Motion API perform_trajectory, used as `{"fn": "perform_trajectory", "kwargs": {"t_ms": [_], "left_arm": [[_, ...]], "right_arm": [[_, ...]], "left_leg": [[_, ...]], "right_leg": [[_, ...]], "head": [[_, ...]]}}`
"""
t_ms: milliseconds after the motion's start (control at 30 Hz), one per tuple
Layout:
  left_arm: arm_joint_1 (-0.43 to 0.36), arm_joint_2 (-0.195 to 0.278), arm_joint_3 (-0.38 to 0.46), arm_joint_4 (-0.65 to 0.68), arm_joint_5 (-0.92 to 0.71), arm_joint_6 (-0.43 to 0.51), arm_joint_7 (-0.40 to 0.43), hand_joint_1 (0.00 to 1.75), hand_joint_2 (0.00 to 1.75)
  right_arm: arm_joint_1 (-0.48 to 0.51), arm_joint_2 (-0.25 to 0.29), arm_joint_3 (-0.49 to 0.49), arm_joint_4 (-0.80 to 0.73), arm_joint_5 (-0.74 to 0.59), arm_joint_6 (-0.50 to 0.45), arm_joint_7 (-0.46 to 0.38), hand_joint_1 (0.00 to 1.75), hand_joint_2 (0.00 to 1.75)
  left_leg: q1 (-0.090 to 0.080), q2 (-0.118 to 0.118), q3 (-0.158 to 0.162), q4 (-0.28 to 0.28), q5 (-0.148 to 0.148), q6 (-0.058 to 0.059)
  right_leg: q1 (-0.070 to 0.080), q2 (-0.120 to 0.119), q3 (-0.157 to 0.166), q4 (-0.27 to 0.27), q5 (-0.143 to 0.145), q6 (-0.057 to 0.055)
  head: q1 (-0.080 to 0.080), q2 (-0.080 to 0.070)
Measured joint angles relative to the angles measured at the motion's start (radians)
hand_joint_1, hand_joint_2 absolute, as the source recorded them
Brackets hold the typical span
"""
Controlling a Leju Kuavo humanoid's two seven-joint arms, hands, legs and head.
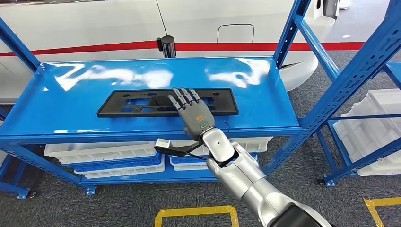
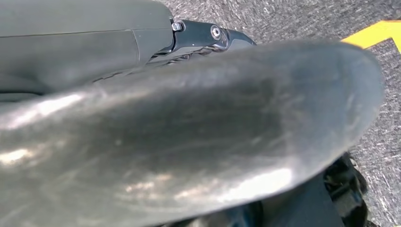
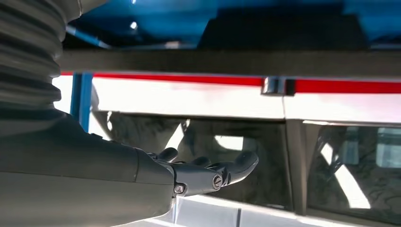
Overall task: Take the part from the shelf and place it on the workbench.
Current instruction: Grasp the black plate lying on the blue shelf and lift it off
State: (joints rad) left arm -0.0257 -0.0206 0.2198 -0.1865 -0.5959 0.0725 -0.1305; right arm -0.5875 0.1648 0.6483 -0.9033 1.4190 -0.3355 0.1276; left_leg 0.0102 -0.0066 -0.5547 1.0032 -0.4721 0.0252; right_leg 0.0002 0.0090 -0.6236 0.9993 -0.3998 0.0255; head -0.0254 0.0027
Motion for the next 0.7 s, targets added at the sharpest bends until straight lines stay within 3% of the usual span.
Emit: {"fn": "perform_trajectory", "kwargs": {"t_ms": [167, 267, 567, 700], "left_arm": [[0.0, 0.0, 0.002, 0.0, -0.001, 0.0, 0.0, 0.0, 0.0], [0.0, 0.0, 0.009, 0.0, -0.004, 0.0, 0.0, 0.0, 0.0], [0.0, 0.0, 0.024, 0.0, -0.022, 0.024, -0.016, 0.0, 0.0], [0.0, 0.001, 0.025, 0.0, -0.029, 0.029, -0.017, 0.0, 0.0]], "right_arm": [[0.005, 0.023, 0.017, 0.023, -0.014, 0.003, -0.019, 0.0, 1.75], [0.006, 0.034, 0.03, 0.036, -0.032, 0.01, -0.038, 0.0, 1.75], [0.007, 0.055, 0.087, 0.061, -0.038, 0.012, -0.053, 0.0, 1.75], [0.009, 0.06, 0.111, 0.064, -0.043, 0.0, -0.041, 0.0, 1.75]], "left_leg": [[0.001, 0.001, 0.005, -0.01, 0.001, -0.021], [0.001, 0.001, 0.005, -0.011, 0.001, -0.027], [-0.003, 0.001, 0.007, -0.011, 0.001, -0.028], [-0.007, 0.001, 0.006, -0.004, -0.003, -0.022]], "right_leg": [[0.002, 0.001, 0.0, 0.001, -0.004, -0.006], [0.002, 0.001, 0.0, 0.001, -0.004, -0.007], [-0.002, 0.001, 0.003, 0.001, -0.004, -0.007], [-0.008, 0.0, 0.005, -0.002, -0.003, -0.005]], "head": [[0.0, 0.0], [0.0, 0.0], [0.0, 0.0], [0.0, 0.0]]}}
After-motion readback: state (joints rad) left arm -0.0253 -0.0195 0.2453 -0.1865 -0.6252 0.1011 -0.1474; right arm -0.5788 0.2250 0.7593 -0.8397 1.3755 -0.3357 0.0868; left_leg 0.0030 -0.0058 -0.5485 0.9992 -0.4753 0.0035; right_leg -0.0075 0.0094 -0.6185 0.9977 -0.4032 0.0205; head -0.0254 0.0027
